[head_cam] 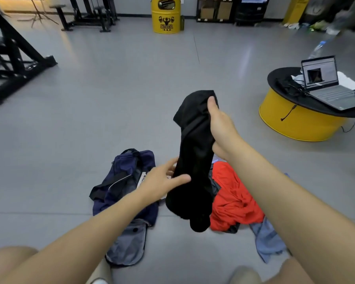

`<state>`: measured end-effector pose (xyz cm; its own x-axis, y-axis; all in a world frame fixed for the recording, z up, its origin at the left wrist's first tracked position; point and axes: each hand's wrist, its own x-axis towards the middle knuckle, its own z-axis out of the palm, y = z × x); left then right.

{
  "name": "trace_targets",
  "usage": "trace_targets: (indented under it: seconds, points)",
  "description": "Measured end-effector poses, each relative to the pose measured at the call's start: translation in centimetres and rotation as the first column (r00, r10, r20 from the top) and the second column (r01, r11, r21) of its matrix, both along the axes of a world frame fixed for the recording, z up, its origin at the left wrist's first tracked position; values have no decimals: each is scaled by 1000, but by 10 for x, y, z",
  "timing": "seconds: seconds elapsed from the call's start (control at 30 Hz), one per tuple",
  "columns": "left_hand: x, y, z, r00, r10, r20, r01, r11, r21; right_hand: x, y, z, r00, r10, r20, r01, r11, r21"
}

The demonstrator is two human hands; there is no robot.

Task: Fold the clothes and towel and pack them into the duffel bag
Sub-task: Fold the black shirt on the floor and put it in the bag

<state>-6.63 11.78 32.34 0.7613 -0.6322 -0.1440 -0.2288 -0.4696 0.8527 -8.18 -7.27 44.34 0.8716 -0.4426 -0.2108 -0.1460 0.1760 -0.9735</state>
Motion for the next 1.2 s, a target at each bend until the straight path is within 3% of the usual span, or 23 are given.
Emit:
trace_targets:
  seconds: [0.17,0.33,0.43,0.53,0.63,0.7,0.77,0.83,0.93,1.03,1.13,1.2]
  points:
    - [-25,-18,-14,982,76,174,-92,992,85,-5,-7,29,994,-82,79,70,988,136]
    - [-33,-30,15,926,169,339,-160,986,-52,-5,-17,30,989,-108,100,105,994,36]
    - [-30,-36,38,913,207,352,-172,977,-128,-6,-23,9,995,-11,103,10,1000,13]
    - [-20,-43,51,897,272,347,-219,958,-186,-17,-22,-31,996,73,-57,-80,988,-130]
    - [-10,-51,60,872,284,400,-228,956,-183,-52,-15,-84,977,174,-122,-210,877,-433]
    - [-6,-54,66,863,289,414,-227,955,-192,-82,-4,-106,929,306,-206,-368,737,-567]
    - [-3,-54,73,862,307,404,-235,947,-219,-102,7,-115,877,396,-272,-471,594,-652]
    - [1,-51,80,853,345,392,-259,931,-257,-114,22,-116,846,438,-303,-516,531,-673]
    - [9,-45,92,852,411,323,-299,890,-344,-121,44,-117,854,397,-336,-514,542,-665]
    - [18,-35,100,854,425,299,-312,879,-360,-114,53,-111,936,259,-238,-348,581,-735]
    - [28,-18,98,829,447,336,-362,887,-288,-103,47,-92,976,156,-152,-217,641,-736]
    - [27,-5,94,788,402,466,-381,913,-144,-96,43,-79,979,150,-137,-201,627,-753]
